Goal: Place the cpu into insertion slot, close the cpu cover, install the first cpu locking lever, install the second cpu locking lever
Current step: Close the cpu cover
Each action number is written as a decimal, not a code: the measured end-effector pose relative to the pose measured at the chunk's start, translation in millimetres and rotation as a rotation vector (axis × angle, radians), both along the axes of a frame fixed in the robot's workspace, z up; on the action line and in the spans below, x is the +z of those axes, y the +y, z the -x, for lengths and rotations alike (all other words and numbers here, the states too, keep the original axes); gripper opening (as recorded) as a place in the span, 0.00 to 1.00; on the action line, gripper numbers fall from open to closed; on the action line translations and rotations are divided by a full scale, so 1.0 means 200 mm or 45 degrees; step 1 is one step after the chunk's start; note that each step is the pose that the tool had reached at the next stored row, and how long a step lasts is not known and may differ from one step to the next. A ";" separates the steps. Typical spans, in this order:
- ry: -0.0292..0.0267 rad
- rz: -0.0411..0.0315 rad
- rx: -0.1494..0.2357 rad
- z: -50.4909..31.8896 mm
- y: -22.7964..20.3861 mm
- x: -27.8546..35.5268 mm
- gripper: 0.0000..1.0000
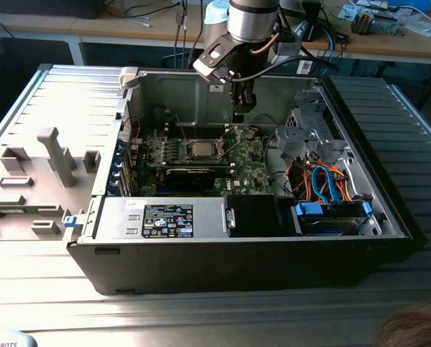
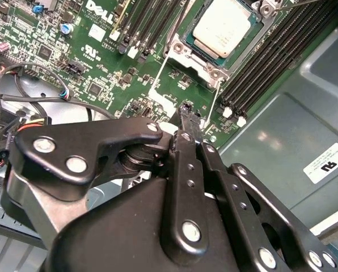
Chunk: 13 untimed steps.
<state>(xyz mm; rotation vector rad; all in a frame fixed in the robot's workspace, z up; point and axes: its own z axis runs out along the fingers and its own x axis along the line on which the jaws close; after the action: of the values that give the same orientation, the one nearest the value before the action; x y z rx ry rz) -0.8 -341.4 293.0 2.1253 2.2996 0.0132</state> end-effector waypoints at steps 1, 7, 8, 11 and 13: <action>0.0000 0.0000 0.000 -0.001 0.000 0.000 0.11; 0.0000 0.0000 0.000 -0.012 0.000 0.000 0.11; 0.0000 0.0000 0.000 -0.013 0.000 0.000 0.11; 0.0001 0.0001 0.000 -0.016 0.000 0.000 0.11; 0.0000 0.0000 0.000 -0.019 0.000 0.000 0.11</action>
<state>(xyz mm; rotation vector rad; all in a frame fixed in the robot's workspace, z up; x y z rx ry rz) 3.0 -341.4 293.0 2.1253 2.2997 0.0132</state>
